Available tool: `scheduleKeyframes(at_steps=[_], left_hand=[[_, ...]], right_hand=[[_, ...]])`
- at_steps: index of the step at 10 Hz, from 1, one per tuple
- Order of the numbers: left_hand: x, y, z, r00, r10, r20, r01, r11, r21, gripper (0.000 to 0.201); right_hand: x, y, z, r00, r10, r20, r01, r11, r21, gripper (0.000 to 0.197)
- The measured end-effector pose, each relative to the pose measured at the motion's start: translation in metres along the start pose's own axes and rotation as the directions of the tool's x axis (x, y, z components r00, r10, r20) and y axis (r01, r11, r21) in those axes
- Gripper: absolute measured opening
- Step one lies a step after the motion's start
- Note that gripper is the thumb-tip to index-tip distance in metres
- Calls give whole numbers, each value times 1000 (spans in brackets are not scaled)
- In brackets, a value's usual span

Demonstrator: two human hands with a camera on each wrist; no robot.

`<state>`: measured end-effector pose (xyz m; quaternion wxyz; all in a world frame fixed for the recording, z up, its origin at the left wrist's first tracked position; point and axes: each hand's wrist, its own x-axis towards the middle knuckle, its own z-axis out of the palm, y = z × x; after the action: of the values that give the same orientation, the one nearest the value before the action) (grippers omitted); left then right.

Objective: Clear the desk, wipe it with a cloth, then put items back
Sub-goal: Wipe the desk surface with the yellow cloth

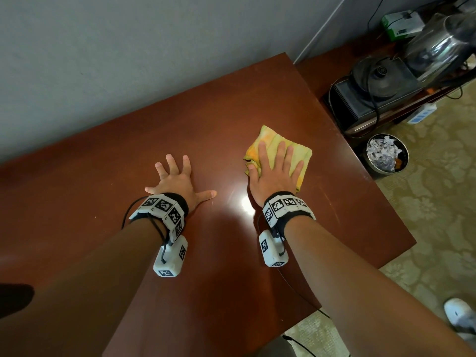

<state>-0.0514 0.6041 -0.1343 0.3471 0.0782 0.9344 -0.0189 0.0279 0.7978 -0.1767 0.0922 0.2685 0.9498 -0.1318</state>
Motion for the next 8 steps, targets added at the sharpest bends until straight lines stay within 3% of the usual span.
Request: scheduleKeyframes(at_steps=[1, 2, 4, 5, 7, 8], left_hand=[[1, -1, 1, 1000, -4, -1, 4, 1000, 5, 124], [1, 0, 1, 1000, -5, -9, 5, 1000, 7, 124], [1, -2, 1, 1000, -5, -19, 5, 1000, -1, 125], [0, -2, 1, 1000, 2, -23, -3, 1000, -21, 122], [-1, -3, 1, 1000, 6, -17, -6, 1000, -26, 122], [0, -3, 1, 1000, 5, -9, -5, 1000, -24, 122]], right_hand=[[-10, -14, 1, 999, -10, 41, 9, 1000, 10, 61], [-34, -35, 12, 988, -147, 50, 148, 989, -6, 60], [-43, -31, 14, 968, -227, 108, 234, 971, -51, 57], [-31, -6, 2, 979, -156, 127, 163, 986, -43, 57], [2, 78, -26, 984, 131, 121, -124, 990, -60, 60], [2, 83, -27, 976, 183, 116, -178, 983, -52, 59]])
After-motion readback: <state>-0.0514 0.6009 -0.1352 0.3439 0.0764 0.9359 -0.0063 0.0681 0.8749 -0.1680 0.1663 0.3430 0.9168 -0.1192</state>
